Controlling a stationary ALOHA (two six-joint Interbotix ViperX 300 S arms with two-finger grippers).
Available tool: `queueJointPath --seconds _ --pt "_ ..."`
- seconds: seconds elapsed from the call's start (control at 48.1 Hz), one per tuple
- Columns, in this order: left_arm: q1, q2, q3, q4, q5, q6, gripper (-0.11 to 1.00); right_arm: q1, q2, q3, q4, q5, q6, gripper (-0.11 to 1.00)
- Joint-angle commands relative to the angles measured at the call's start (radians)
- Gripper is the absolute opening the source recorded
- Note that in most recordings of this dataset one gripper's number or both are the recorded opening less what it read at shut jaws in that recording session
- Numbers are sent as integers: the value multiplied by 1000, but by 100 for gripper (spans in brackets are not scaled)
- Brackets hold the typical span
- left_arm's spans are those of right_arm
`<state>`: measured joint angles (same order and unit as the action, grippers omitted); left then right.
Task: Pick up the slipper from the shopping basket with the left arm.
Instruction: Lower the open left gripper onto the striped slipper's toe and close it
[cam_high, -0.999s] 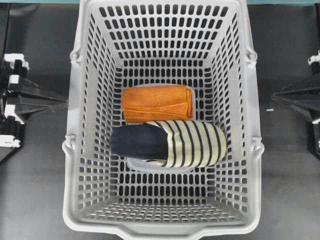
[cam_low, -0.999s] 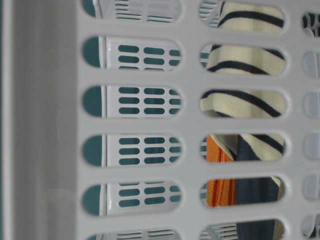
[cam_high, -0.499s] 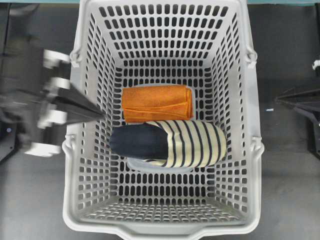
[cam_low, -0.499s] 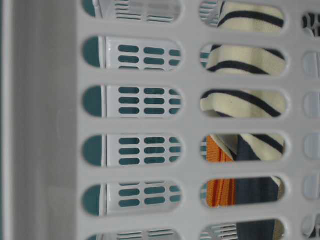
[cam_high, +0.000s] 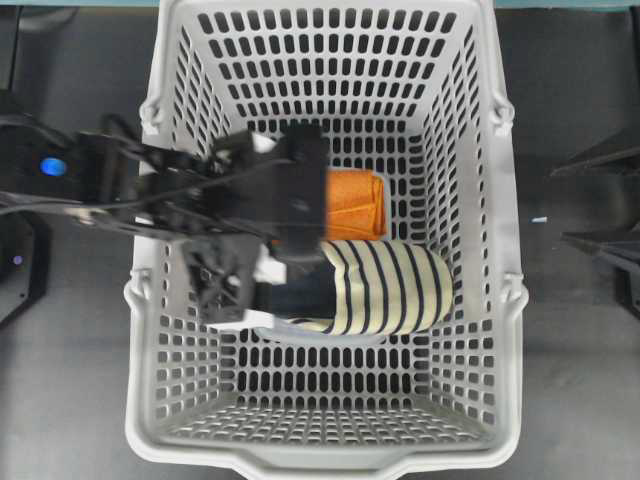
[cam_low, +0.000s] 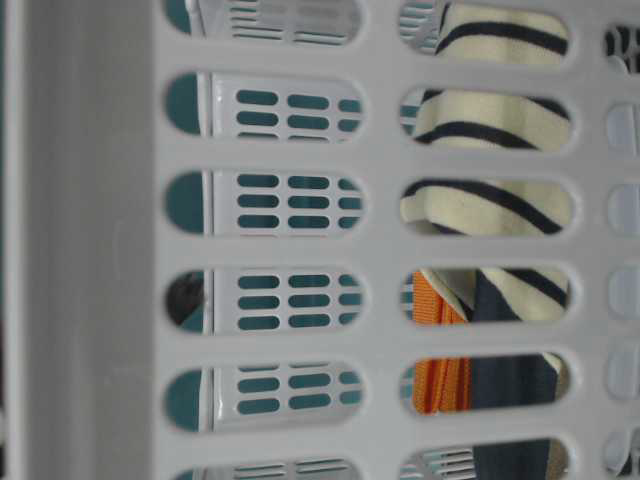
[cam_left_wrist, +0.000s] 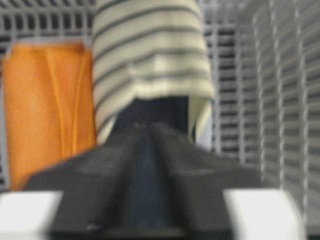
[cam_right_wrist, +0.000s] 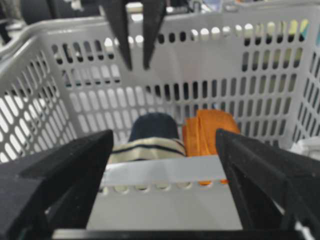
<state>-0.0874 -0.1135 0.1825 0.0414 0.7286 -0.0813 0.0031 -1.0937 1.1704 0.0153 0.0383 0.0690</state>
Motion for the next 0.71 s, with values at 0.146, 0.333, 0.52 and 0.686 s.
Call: queueJointPath --seconds 0.146,0.333,0.52,0.686 --pt "-14 129 -140 5 41 -11 81 2 -11 -23 5 17 -2 77" --pt "-15 235 -190 3 63 -14 90 2 -14 -21 3 18 -2 77" --pt "-17 308 -198 5 77 -15 91 2 -15 -20 5 18 -2 77" --pt "-18 360 -190 5 80 -12 91 2 -15 -17 3 17 -2 77"
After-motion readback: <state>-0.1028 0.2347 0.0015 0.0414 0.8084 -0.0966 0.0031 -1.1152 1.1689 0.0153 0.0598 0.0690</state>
